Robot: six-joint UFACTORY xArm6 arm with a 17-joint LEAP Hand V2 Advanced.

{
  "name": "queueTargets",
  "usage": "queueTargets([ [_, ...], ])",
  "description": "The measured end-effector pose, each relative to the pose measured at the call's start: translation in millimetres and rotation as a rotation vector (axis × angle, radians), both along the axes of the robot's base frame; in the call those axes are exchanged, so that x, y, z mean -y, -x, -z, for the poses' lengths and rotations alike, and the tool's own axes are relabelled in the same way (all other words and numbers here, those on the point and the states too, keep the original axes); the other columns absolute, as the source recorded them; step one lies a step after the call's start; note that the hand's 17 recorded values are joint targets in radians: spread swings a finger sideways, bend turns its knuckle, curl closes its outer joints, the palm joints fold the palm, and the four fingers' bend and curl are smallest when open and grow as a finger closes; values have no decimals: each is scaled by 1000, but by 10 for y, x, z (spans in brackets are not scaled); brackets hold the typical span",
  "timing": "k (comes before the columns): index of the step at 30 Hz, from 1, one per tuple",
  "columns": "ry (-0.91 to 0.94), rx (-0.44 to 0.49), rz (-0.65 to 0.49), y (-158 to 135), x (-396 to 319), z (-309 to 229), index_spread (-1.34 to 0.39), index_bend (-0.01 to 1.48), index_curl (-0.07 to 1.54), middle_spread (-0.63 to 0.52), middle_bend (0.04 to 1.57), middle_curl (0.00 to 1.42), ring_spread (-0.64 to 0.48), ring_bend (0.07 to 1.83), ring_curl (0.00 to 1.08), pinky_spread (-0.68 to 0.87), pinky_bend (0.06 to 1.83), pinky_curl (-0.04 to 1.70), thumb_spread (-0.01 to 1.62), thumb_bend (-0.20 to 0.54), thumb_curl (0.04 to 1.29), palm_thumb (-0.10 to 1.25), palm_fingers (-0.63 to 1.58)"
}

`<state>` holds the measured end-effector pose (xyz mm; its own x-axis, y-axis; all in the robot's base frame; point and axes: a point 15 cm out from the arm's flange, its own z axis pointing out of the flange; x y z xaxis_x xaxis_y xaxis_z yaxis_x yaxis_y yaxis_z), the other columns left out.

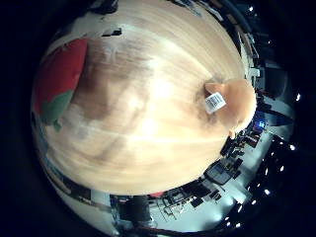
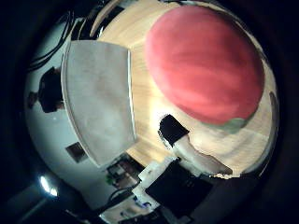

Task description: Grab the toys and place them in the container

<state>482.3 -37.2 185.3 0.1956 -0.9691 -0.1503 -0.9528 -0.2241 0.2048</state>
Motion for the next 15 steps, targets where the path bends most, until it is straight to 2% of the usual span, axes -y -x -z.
queueTargets([
  [3,-4,-19,-2,-32,-5,91,-416,110,233,-193,345,381,-248,875,255,11,1001,84,984,-28,290,423,290],
  [8,-8,-37,-5,-63,-25,193,-425,52,168,-261,359,389,-337,1031,303,-256,1344,181,996,-12,297,458,464],
  [11,-15,-47,-2,-59,-37,250,-432,64,142,-326,445,423,-381,1127,345,-351,1452,237,1024,-3,303,514,554],
  [15,-18,-48,3,-66,-13,281,-444,124,134,-413,585,494,-407,1252,414,-399,1526,301,1081,10,311,614,690],
])
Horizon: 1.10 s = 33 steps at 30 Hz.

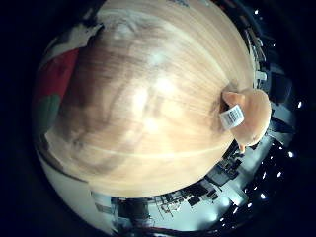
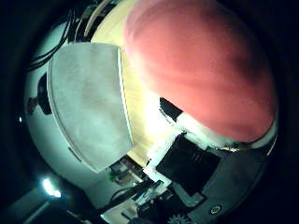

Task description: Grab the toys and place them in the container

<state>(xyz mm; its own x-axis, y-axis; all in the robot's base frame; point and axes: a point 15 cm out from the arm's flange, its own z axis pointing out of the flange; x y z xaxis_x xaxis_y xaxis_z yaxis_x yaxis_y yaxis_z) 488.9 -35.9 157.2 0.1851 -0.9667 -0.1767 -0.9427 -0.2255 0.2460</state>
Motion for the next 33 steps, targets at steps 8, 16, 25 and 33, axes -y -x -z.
queueTargets([
  [8,-2,25,13,-94,133,-88,-506,274,213,-473,750,604,-358,1267,458,-390,1454,335,1170,121,350,912,1067],
  [16,-20,67,38,-77,289,-377,-529,374,337,-459,801,656,-340,1229,474,-411,1350,362,1125,102,355,1027,1165],
  [25,-21,126,54,101,350,-1068,-539,373,416,-448,811,672,-338,1228,481,-426,1321,395,1075,44,350,1072,1166],
  [33,-23,232,43,303,225,-1831,-552,345,473,-444,815,680,-338,1228,486,-420,1307,420,1065,-1,350,1097,1160],
])
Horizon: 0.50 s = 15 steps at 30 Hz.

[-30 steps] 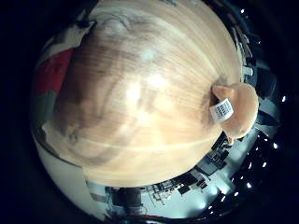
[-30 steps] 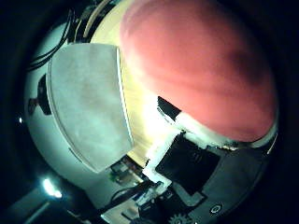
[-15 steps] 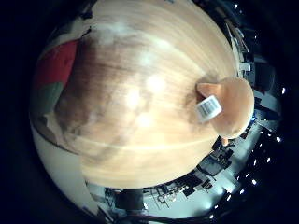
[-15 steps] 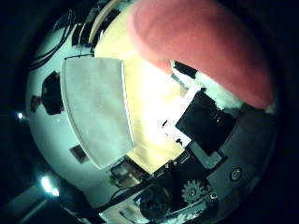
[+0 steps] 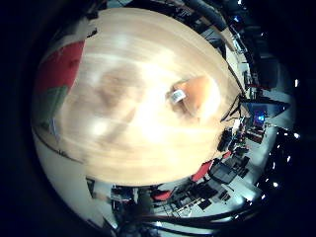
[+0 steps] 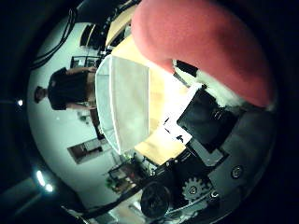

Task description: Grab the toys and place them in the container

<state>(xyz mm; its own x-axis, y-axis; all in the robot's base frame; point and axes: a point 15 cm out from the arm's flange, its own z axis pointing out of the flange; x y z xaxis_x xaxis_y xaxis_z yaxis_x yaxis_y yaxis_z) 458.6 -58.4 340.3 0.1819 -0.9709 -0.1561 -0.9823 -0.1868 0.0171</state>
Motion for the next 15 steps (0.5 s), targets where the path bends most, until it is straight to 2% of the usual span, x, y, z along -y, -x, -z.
queueTargets([
  [5,13,90,-56,195,-324,-533,-562,323,512,-443,816,684,-340,1226,488,-421,1296,436,1063,-11,350,1105,1156],
  [15,2,121,-230,481,-1254,-843,-583,291,582,-443,812,688,-342,1221,491,-425,1277,459,1062,-13,343,1102,1159],
])
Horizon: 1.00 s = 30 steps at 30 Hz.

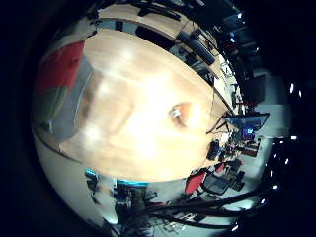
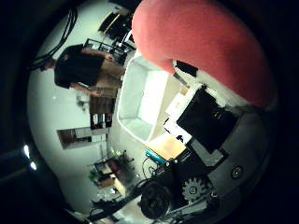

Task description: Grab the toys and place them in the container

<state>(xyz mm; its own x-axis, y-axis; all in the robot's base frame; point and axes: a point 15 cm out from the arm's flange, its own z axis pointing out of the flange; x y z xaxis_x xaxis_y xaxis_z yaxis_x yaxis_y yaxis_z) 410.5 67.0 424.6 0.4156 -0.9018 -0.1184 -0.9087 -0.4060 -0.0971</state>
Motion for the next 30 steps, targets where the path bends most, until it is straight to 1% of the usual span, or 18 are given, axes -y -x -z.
queueTargets([
  [9,5,-5,-151,292,-920,-36,-597,257,636,-444,804,689,-342,1221,493,-427,1267,474,1062,-13,339,1103,1158],
  [13,9,-19,-194,405,-1210,12,-602,237,655,-444,804,691,-343,1220,494,-430,1262,479,1062,-13,338,1103,1154],
  [18,16,-38,-241,459,-1436,117,-610,211,682,-446,805,693,-346,1215,495,-434,1257,485,1062,-13,336,1103,1153],
  [22,22,-52,-297,571,-1664,180,-616,195,700,-445,802,694,-347,1213,496,-435,1253,489,1062,-13,336,1103,1154],
  [30,29,-65,-320,652,-1829,247,-626,188,732,-445,792,695,-349,1204,496,-437,1253,498,1061,-11,336,1108,1146],
])
